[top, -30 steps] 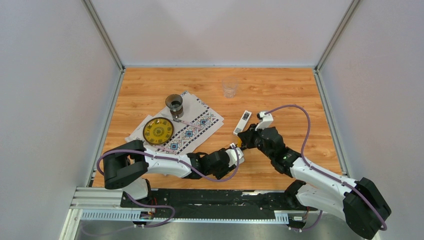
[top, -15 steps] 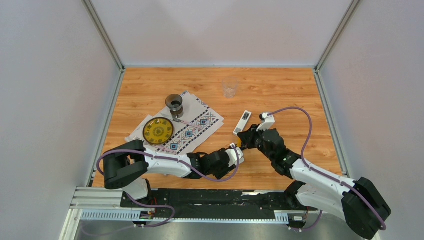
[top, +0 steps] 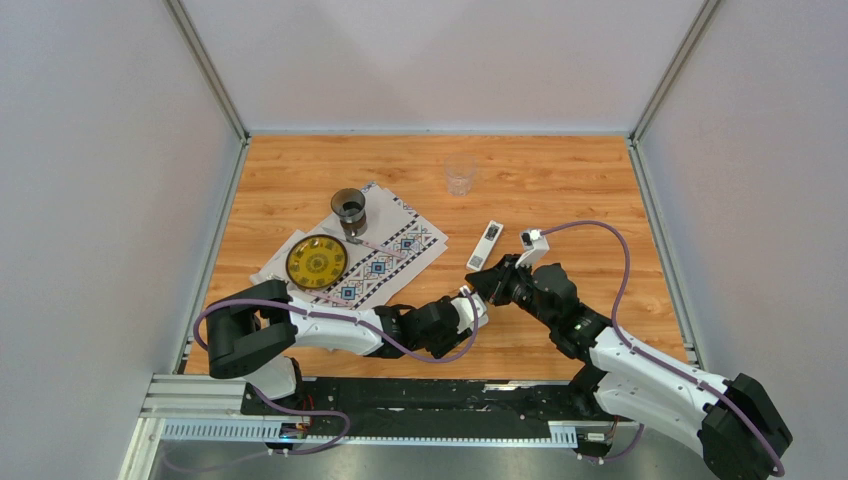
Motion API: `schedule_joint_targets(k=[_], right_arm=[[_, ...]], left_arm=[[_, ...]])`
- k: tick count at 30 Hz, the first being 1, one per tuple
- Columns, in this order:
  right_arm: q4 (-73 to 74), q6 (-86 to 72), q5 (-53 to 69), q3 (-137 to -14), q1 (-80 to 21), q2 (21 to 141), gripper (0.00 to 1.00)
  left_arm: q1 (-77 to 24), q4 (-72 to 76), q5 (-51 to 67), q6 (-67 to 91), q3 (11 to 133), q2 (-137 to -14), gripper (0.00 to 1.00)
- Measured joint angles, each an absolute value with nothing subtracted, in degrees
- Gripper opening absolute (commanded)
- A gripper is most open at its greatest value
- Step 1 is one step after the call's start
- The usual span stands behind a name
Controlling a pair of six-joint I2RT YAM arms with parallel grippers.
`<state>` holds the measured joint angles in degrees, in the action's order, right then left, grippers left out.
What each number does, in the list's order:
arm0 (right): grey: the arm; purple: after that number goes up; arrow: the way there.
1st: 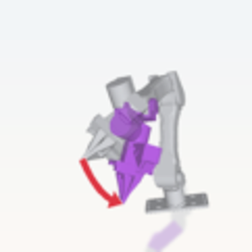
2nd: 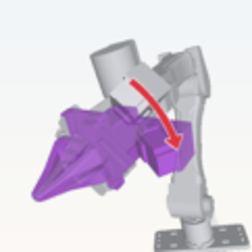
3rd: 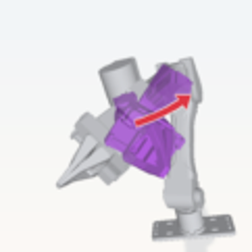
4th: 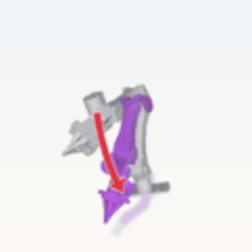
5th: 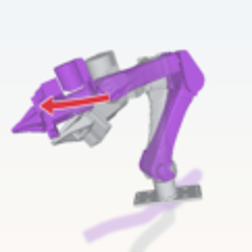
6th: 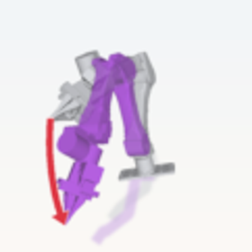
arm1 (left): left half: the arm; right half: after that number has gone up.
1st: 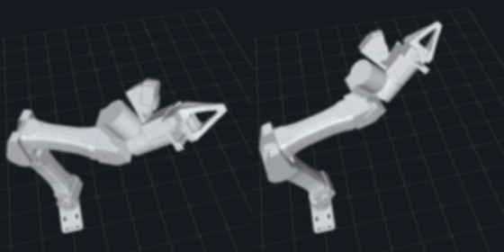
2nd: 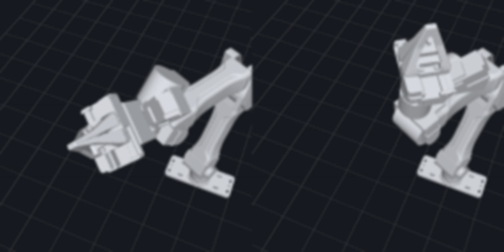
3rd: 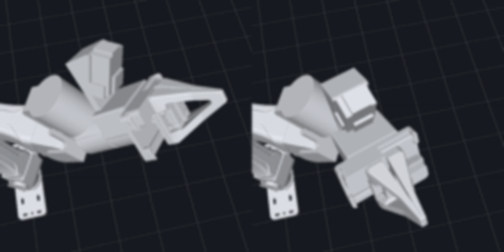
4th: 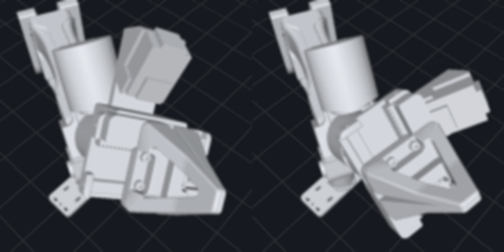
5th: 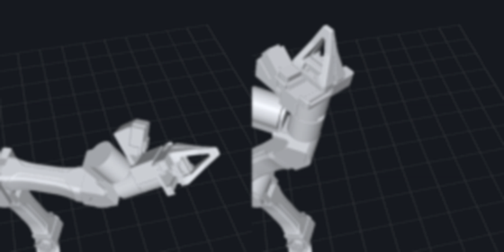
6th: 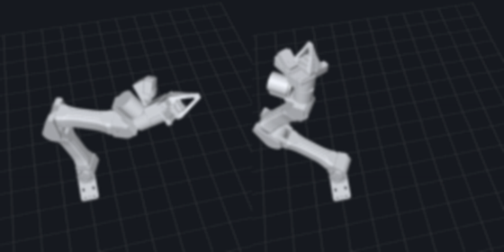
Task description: Unload the batteries from the remote control
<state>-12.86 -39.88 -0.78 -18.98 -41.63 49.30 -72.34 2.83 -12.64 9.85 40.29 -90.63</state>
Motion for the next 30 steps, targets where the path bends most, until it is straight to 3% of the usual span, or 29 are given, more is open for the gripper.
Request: schedule_joint_targets(k=[10,30], right_arm=[[-12.6,-42.8,1.9,-19.0,-41.8,49.0,0.00],[-2.7,-36.6,-15.3,-22.4,-41.6,50.2,0.00]], left_arm=[[-72.3,2.9,-13.0,9.9,40.3,-90.6,0.00],[-72.3,2.8,-13.0,9.9,40.3,-90.7,0.00]])
